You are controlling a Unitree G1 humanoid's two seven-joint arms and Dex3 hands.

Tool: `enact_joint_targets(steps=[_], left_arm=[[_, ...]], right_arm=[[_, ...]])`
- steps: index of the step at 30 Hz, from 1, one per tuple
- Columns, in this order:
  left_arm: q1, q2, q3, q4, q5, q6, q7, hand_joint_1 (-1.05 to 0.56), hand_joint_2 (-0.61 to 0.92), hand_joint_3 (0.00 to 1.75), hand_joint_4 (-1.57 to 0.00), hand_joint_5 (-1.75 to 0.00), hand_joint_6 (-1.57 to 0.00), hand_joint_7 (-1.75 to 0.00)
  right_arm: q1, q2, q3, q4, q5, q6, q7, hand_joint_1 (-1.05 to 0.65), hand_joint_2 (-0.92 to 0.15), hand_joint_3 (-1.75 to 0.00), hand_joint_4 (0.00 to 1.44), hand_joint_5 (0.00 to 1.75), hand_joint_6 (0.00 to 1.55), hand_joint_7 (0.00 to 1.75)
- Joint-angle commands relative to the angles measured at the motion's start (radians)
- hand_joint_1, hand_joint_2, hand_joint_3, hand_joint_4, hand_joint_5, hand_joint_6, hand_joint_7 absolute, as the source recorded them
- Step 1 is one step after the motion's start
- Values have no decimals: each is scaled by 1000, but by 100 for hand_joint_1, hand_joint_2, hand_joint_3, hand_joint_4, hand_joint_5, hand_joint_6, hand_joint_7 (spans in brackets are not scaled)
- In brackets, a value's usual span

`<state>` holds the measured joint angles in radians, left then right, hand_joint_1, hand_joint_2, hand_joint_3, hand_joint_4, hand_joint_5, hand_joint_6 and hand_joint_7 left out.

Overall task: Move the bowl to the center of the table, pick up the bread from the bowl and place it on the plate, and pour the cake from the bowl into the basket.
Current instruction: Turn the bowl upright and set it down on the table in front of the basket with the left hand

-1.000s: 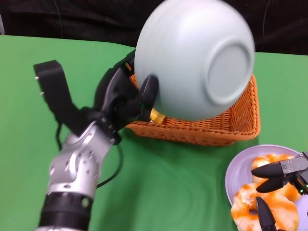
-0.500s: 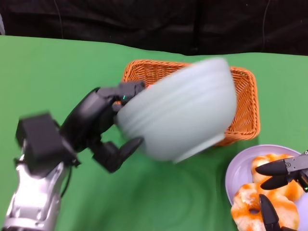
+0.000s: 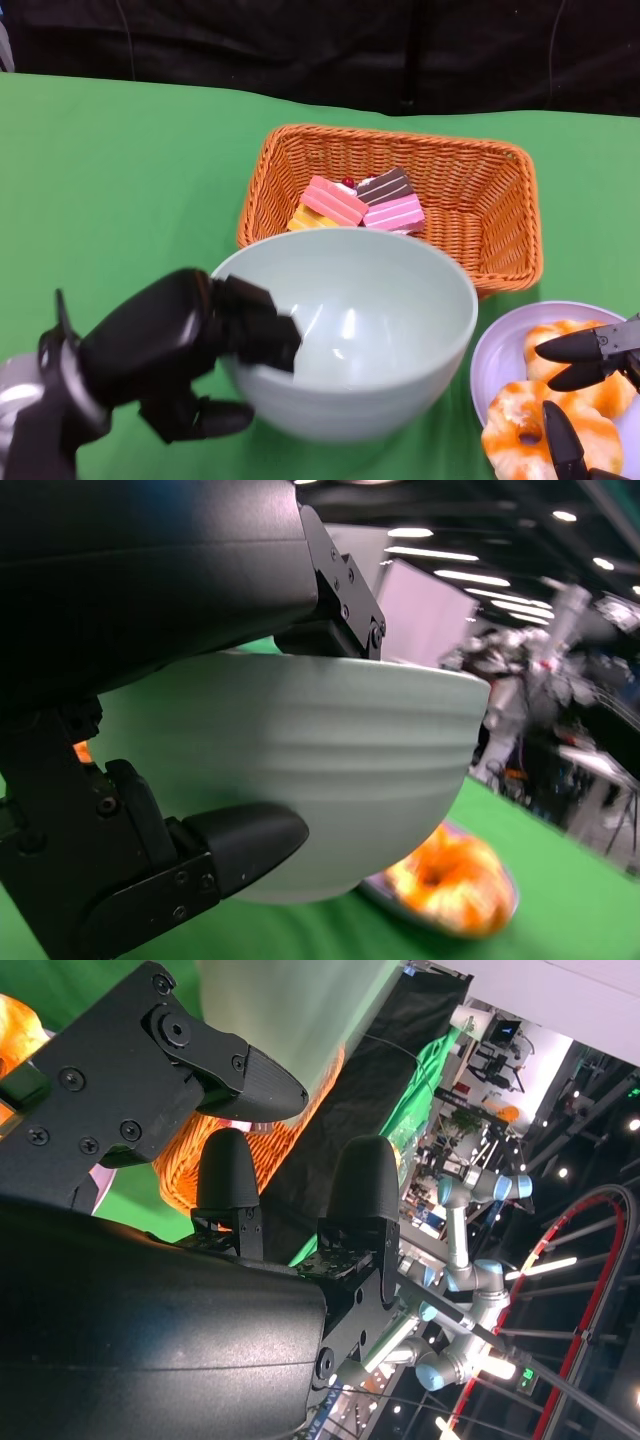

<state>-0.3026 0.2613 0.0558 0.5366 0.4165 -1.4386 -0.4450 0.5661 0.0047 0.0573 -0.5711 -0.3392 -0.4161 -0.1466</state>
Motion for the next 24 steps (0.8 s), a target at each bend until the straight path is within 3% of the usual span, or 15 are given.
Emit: enact_joint_targets(steps=[1, 3, 4, 5, 7, 8, 10, 11, 15, 17, 20, 22, 24], left_arm=[[-43, -6, 130, 34, 204, -156, 74, -13, 22, 131, -100, -175, -76, -175], [-44, 3, 170, -15, 370, -175, 150, -20, 42, 98, -98, -175, -74, -175], [-40, 15, 179, -54, 470, -176, 219, -22, 47, 90, -97, -175, -74, -175], [-36, 27, 180, -85, 556, -176, 287, -23, 57, 63, -96, -175, -74, -170], [-31, 46, 182, -140, 737, -176, 433, -26, 69, 35, -95, -175, -80, -156], [-25, 79, 131, -167, 842, -123, 571, -27, 73, 24, -96, -175, -84, -148], [-18, 156, -5, -205, 1012, 18, 849, -27, 76, 18, -97, -175, -87, -145], [-22, 194, -85, -198, 1084, 104, 929, -28, 76, 16, -97, -175, -87, -145], [-29, 253, -250, -180, 1157, 285, 945, -35, 87, 6, -92, -174, -89, -123], [-13, 265, -301, -196, 1089, 350, 855, -34, 86, 2, -88, -164, -96, -95], [10, 286, -355, -246, 976, 434, 706, -35, 84, 0, -86, -119, -106, -38], [31, 302, -384, -303, 929, 496, 619, -37, 84, 0, -87, -100, -109, -21], [55, 316, -406, -366, 884, 556, 526, -40, 86, 0, -92, -48, -97, -5]], right_arm=[[4, -1, 0, -23, -5, -18, -2, -10, -37, -119, 44, 152, 36, 126], [2, -1, 0, -22, -4, -20, -2, -10, -37, -119, 43, 152, 36, 126], [2, -1, 1, -23, -4, -19, -2, -11, -37, -119, 43, 152, 36, 126], [4, 0, 2, -26, -3, -18, -1, -11, -37, -119, 43, 152, 36, 127], [10, 2, 6, -32, -2, -18, -1, -10, -37, -119, 43, 152, 36, 127], [11, 2, 7, -32, 1, -20, 0, -10, -37, -119, 43, 152, 36, 127], [10, 1, 7, -32, 4, -21, 0, -9, -37, -119, 42, 153, 35, 127], [7, -1, 5, -33, 4, -21, 2, -9, -37, -119, 42, 153, 35, 127], [3, -3, 16, -47, 12, -16, 14, -10, -38, -120, 42, 154, 35, 129], [4, -6, 22, -56, 15, -13, 22, -10, -37, -121, 42, 155, 35, 130], [5, -9, 39, -60, 30, -15, 36, -11, -37, -122, 42, 155, 35, 131], [8, -9, 48, -63, 33, -12, 41, -11, -37, -122, 42, 156, 35, 132], [12, -10, 58, -66, 37, -11, 46, -13, -41, -117, 40, 157, 35, 130]])
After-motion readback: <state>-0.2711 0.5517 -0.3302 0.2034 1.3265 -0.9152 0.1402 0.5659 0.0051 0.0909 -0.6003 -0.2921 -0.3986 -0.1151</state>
